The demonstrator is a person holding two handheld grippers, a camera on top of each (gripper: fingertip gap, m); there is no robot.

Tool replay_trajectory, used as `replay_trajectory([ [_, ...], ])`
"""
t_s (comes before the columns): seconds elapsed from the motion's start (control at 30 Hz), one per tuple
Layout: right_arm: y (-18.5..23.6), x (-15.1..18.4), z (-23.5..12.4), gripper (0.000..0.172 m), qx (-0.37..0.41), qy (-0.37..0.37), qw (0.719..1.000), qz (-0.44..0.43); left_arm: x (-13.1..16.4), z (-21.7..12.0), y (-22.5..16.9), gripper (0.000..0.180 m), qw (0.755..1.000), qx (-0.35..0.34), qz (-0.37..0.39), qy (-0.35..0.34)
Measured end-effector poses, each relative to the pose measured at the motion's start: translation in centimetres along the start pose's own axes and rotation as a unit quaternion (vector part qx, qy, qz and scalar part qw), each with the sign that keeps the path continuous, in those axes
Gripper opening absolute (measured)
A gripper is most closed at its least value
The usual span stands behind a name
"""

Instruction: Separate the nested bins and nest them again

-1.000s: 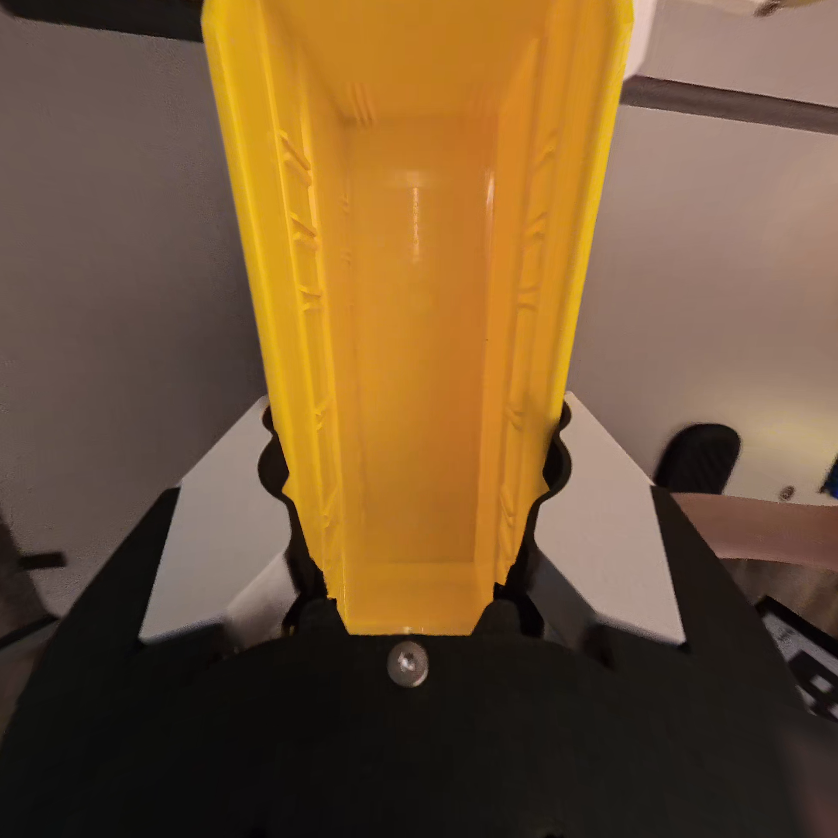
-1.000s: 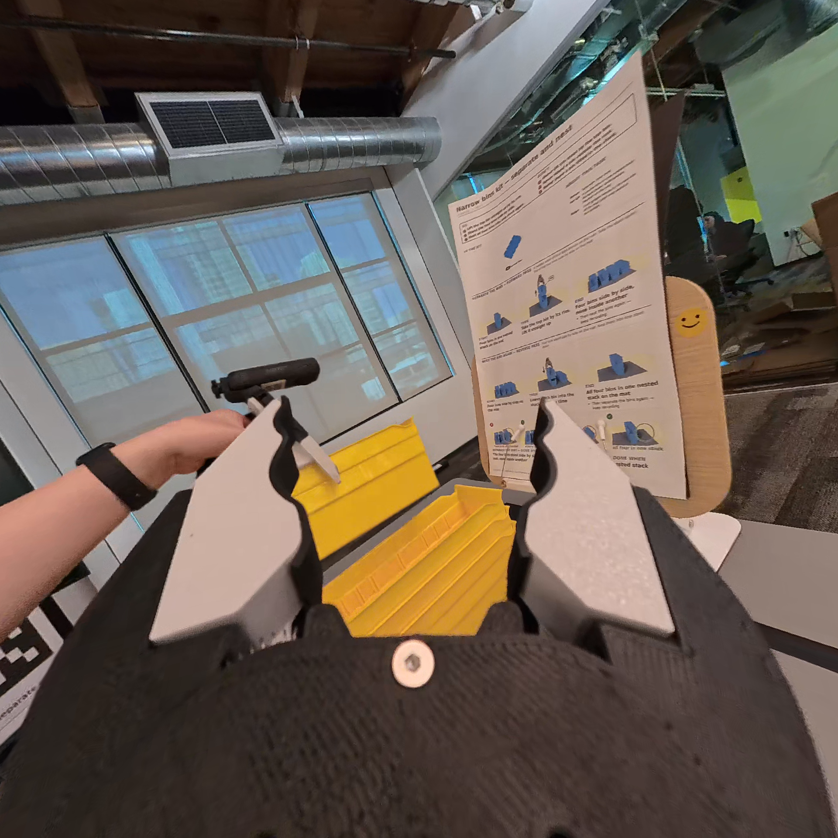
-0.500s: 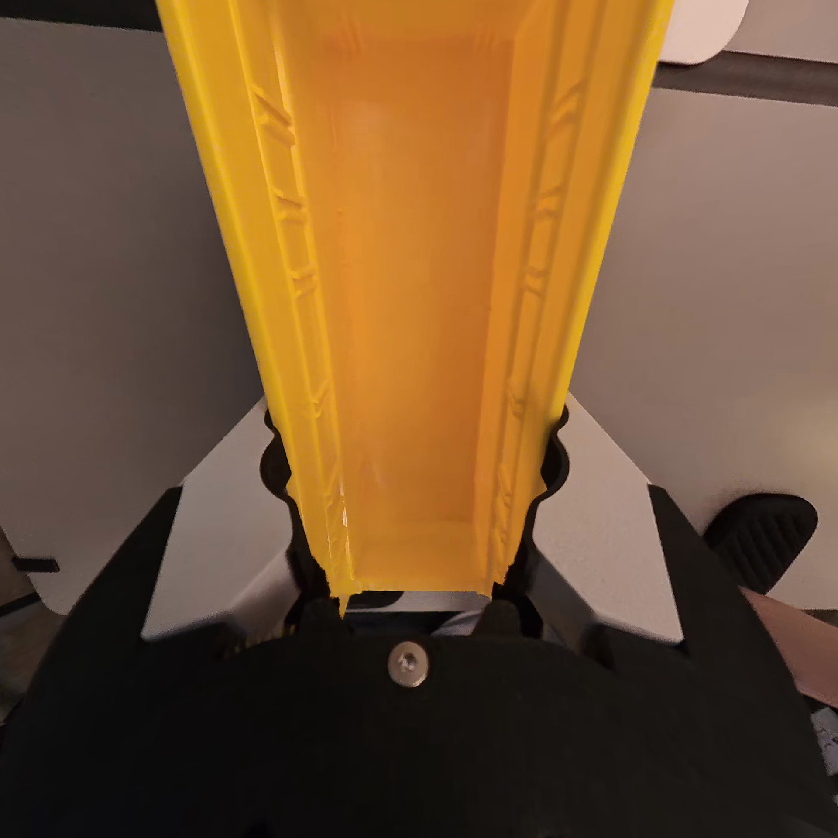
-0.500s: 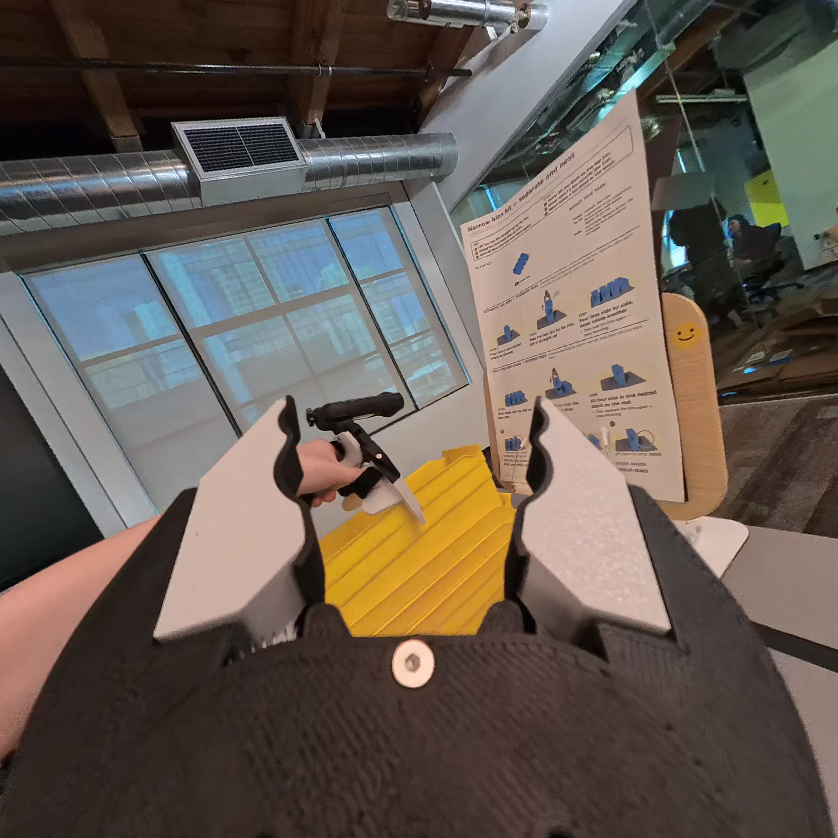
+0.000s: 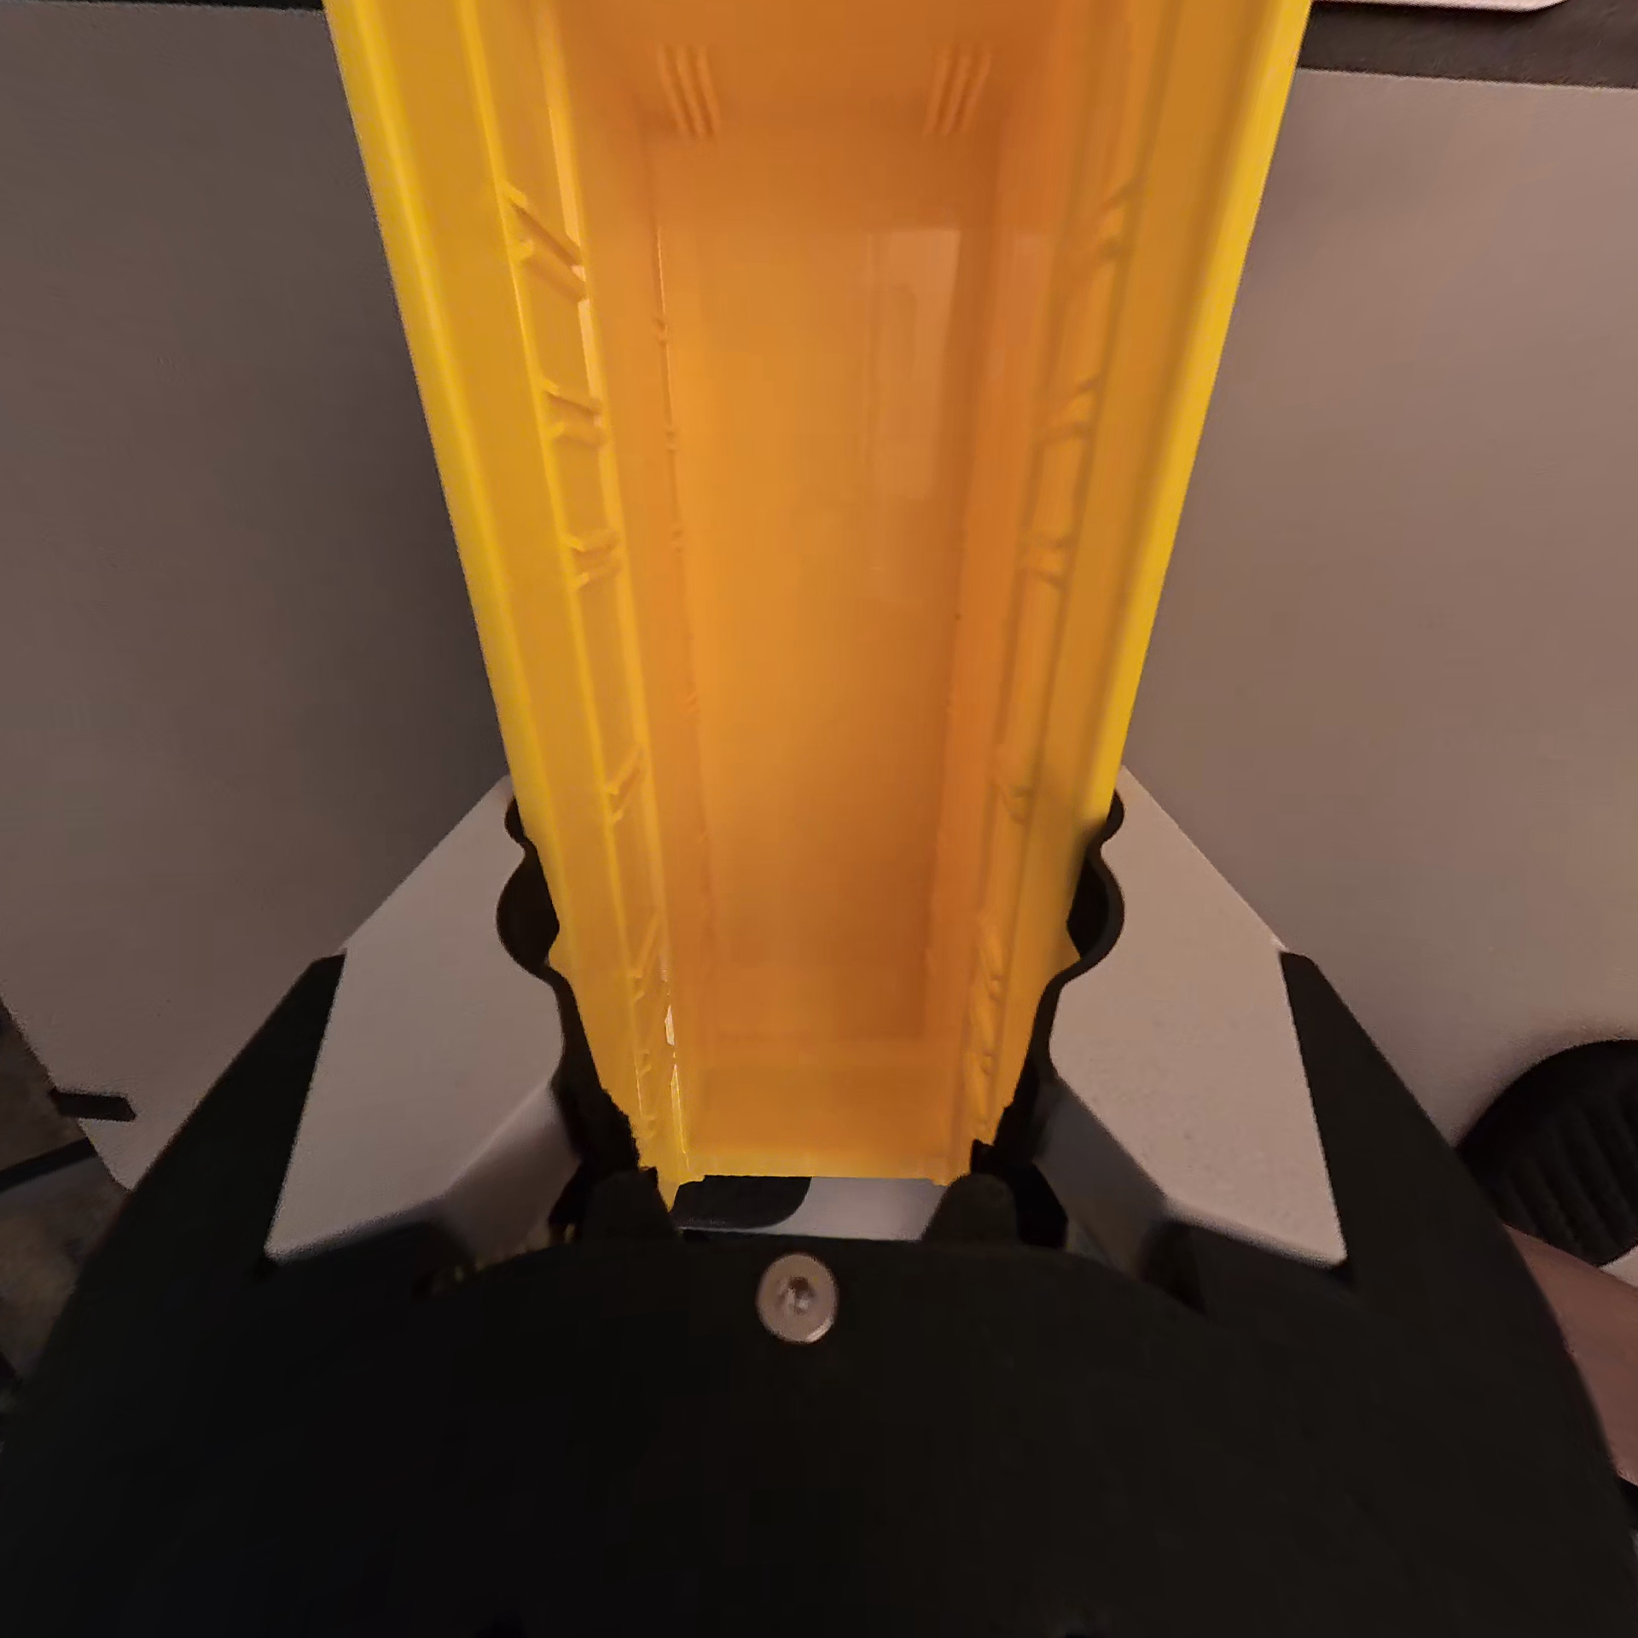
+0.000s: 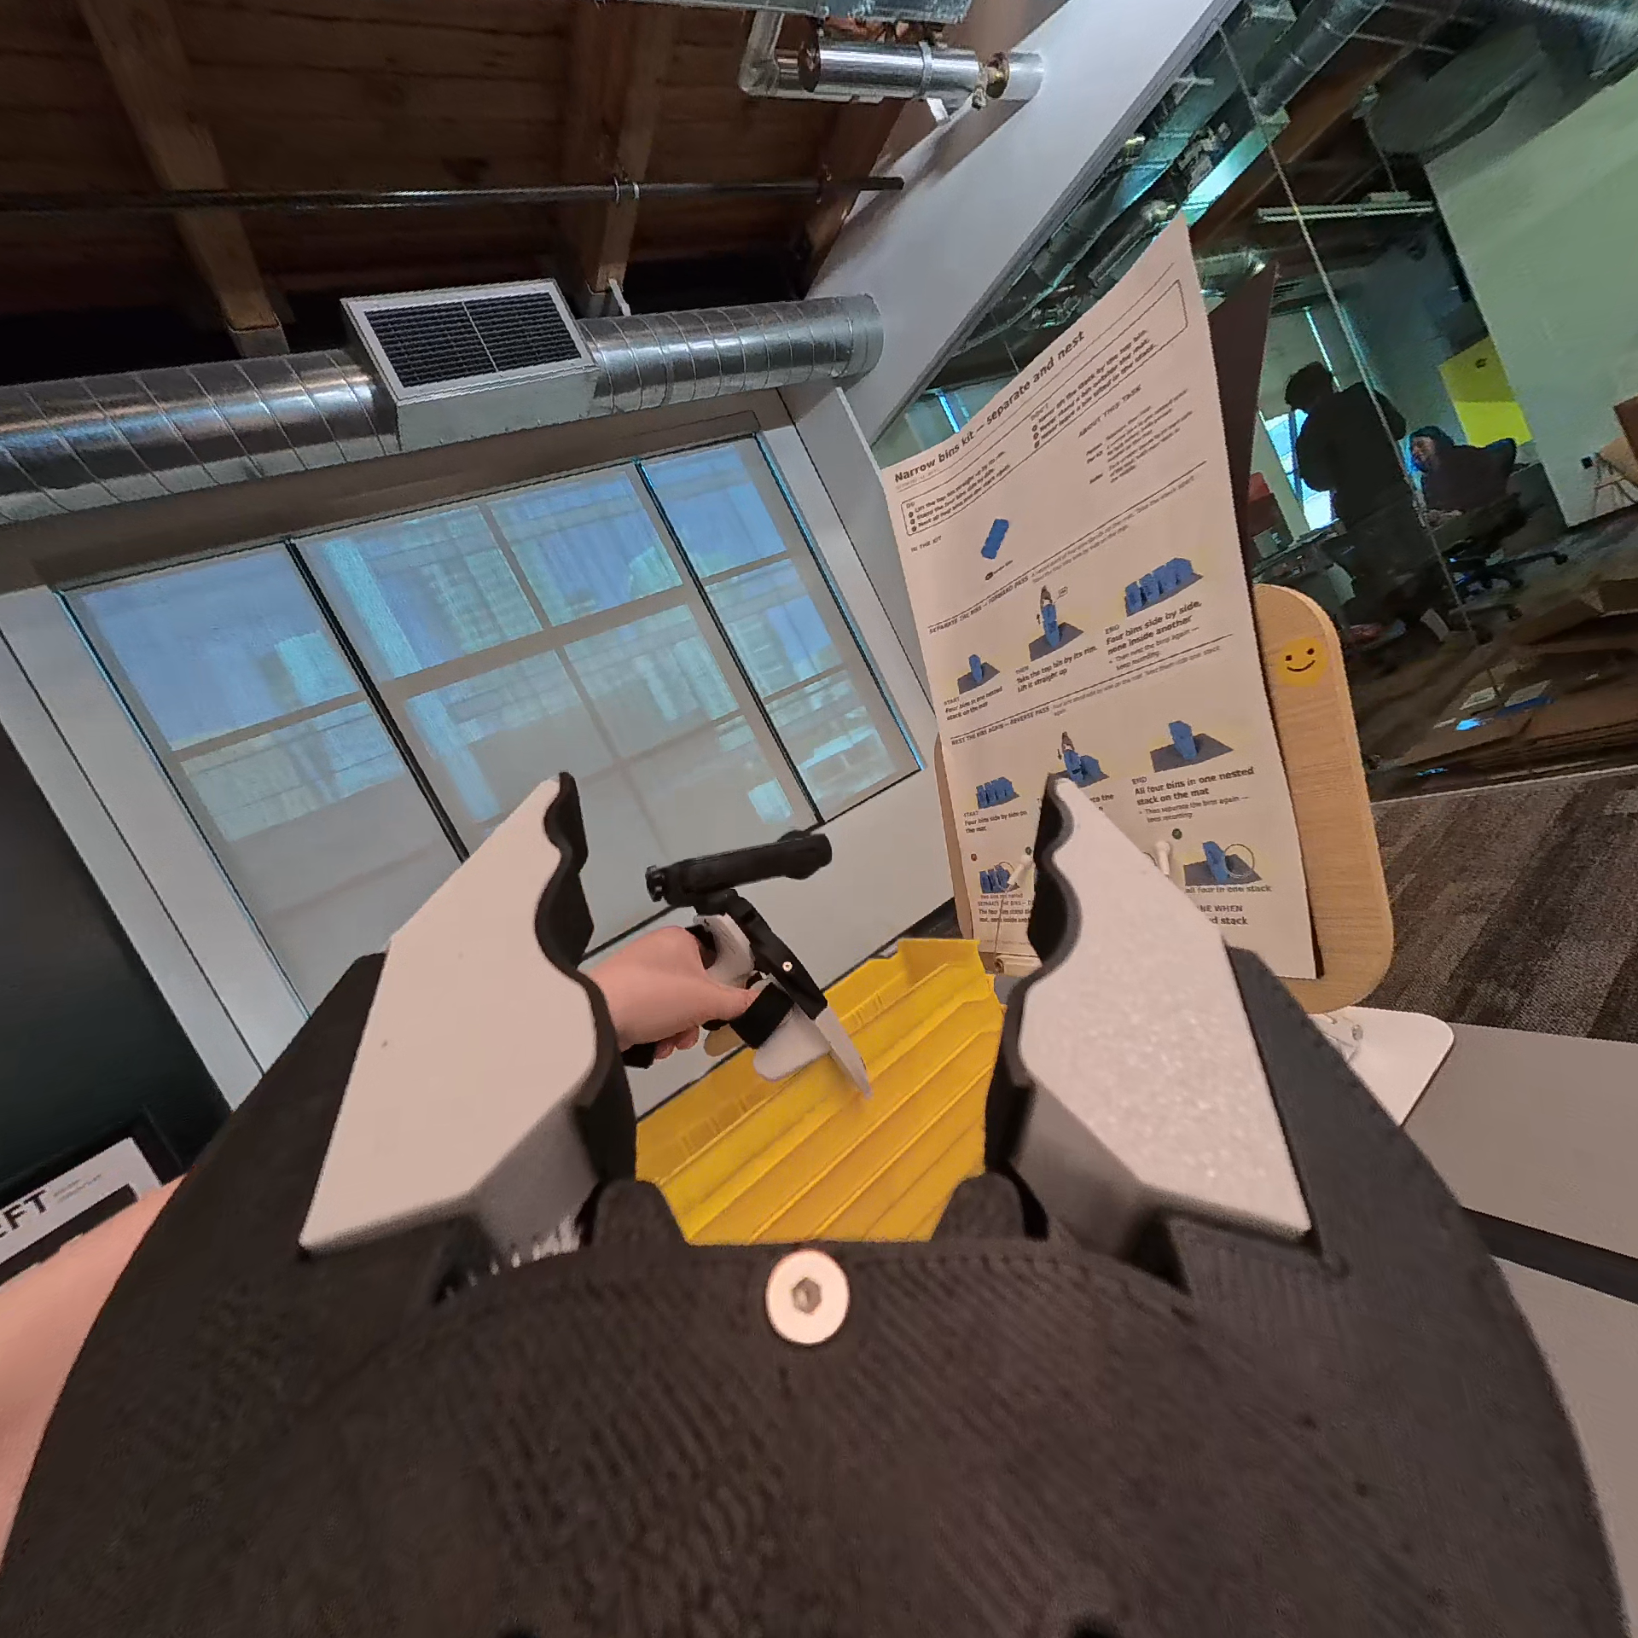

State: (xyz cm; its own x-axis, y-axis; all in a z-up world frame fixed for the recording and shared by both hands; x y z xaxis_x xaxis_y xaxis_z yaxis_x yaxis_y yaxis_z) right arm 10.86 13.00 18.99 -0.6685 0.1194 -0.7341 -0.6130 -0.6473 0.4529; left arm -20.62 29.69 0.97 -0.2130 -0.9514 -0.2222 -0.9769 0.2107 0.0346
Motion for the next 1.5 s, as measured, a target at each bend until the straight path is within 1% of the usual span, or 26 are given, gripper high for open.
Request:
replay_trajectory([
  [0.13,0.0,0.4,0.3,0.101,0.000,0.007,1.000,0.001,0.1,0.5,0.0,0.126,1.000,0.004,0.002,-0.003],
  [0.37,0.2,0.9,0.7,0.101,0.002,0.016,1.000,-0.003,0.2,0.8,0.0,0.130,1.000,0.007,0.010,-0.010],
  [0.53,0.1,1.1,0.8,0.101,0.006,0.019,1.000,-0.006,0.0,0.7,0.0,0.135,0.999,0.009,0.035,-0.024],
  [0.6,0.0,1.1,0.9,0.101,0.007,0.019,1.000,-0.006,-0.5,0.2,0.3,0.151,0.998,0.001,0.035,-0.046],
  [0.7,-0.2,1.3,1.1,0.101,0.010,0.022,1.000,-0.005,-1.5,-1.3,0.4,0.156,0.996,0.013,0.034,-0.080],
  [0.8,-0.2,1.6,1.2,0.101,0.012,0.027,1.000,-0.007,-1.6,-2.2,0.4,0.158,0.996,0.019,0.035,-0.073],
  [0.93,-0.1,1.9,1.5,0.101,0.012,0.032,0.999,-0.009,-1.3,-1.9,-0.4,0.158,0.997,0.025,0.044,-0.060],
  [1.03,0.0,2.1,1.6,0.101,0.011,0.035,0.999,-0.008,-0.5,-0.2,-0.4,0.158,0.998,0.004,0.056,-0.035],
  [1.13,0.1,2.1,1.6,0.101,0.011,0.036,0.999,-0.009,0.2,1.6,-0.5,0.157,0.998,-0.002,0.059,-0.007],
  [1.2,0.1,2.2,1.7,0.101,0.010,0.037,0.999,-0.010,0.0,1.7,0.0,0.143,0.997,-0.024,0.069,-0.012],
  [1.3,0.3,2.5,1.9,0.101,0.007,0.042,0.999,-0.009,0.0,1.4,0.1,0.133,0.997,-0.032,0.070,-0.002],
  [1.5,0.4,3.3,2.4,0.101,0.004,0.059,0.998,-0.008,0.1,1.3,0.1,0.132,0.997,-0.036,0.073,0.013],
])
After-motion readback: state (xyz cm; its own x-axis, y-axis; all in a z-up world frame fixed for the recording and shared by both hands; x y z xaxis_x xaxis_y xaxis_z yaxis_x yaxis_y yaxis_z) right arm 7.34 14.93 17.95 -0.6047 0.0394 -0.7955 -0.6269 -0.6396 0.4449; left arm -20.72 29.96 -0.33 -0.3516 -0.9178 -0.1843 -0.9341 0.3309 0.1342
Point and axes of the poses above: each gripper's, where its closed fingertips meet, z out along the fingers, x out of its underside, y = z × x across the jaws, the point moved 3 cm from there along -z, back along the fingers, and after that the axes turned 6 degrees about -y, right-handed, at the moved point
